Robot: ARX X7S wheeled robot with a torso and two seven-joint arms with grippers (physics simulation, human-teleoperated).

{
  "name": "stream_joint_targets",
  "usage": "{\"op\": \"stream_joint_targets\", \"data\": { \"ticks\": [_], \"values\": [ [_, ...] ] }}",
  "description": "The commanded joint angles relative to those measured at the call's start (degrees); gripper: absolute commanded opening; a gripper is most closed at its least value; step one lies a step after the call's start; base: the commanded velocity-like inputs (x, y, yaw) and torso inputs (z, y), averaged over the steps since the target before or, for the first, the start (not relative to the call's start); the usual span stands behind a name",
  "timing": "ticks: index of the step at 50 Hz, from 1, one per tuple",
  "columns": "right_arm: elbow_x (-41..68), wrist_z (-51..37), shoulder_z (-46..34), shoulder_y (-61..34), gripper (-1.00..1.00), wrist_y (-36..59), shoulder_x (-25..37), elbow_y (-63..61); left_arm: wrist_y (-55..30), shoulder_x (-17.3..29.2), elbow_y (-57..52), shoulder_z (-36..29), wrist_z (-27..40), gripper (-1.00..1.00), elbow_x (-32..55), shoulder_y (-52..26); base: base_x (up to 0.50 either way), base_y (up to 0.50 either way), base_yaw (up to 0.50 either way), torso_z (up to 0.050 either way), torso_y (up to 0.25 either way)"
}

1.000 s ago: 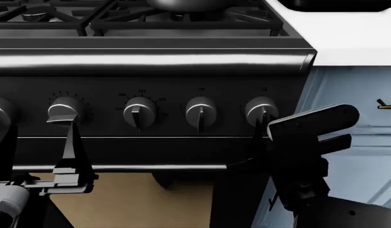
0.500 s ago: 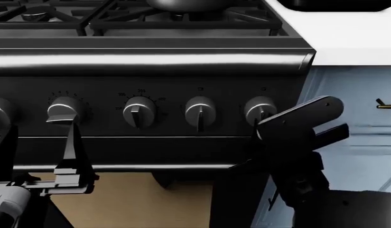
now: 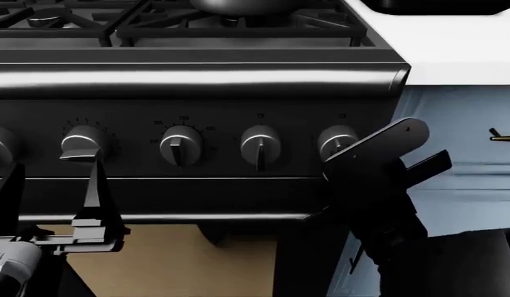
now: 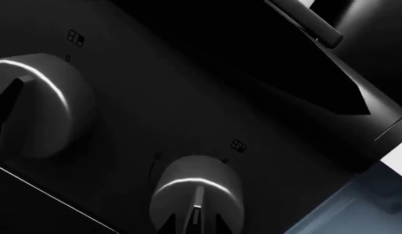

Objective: Frozen meat rests on a plate on the counter. Retrieve the meat and place it in a pot on a burner. Then turn the burner on.

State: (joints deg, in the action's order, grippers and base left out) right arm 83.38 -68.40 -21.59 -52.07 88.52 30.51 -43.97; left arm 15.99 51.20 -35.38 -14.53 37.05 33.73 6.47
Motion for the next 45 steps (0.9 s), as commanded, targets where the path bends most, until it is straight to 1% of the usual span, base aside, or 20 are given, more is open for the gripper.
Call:
{"op": "stream_joint_targets", "data": {
  "ticks": [1,16,17,37,45],
  "values": [
    [10.82,-0.04,-5.22,-2.13,-1.00,-2.88,0.02,0.87,-0.10,-0.10,-0.02,0.00,-0.09,1.00,0.01,-0.04,0.00,0.00,0.00,0.000,0.000],
    [13.24,-2.92,-5.53,-2.79,-1.00,-6.46,1.92,1.00,0.02,-0.06,-0.15,0.17,-0.26,1.00,0.00,0.19,0.00,0.00,0.00,0.000,0.000],
    [13.69,-3.33,-5.50,-2.83,1.00,-6.77,2.12,0.94,0.01,-0.06,-0.16,0.18,-0.27,1.00,0.00,0.21,0.00,0.00,0.00,0.000,0.000],
    [22.98,-14.33,-6.28,-5.73,1.00,-12.96,6.24,-2.75,0.69,0.39,-1.36,0.87,-0.11,1.00,-0.29,1.49,0.00,0.00,0.00,0.000,0.000],
    [25.12,-17.16,-6.96,-7.14,1.00,-15.01,7.33,-4.22,1.08,0.55,-1.59,1.23,-0.06,1.00,-0.44,2.10,0.00,0.00,0.00,0.000,0.000]
  ]
}}
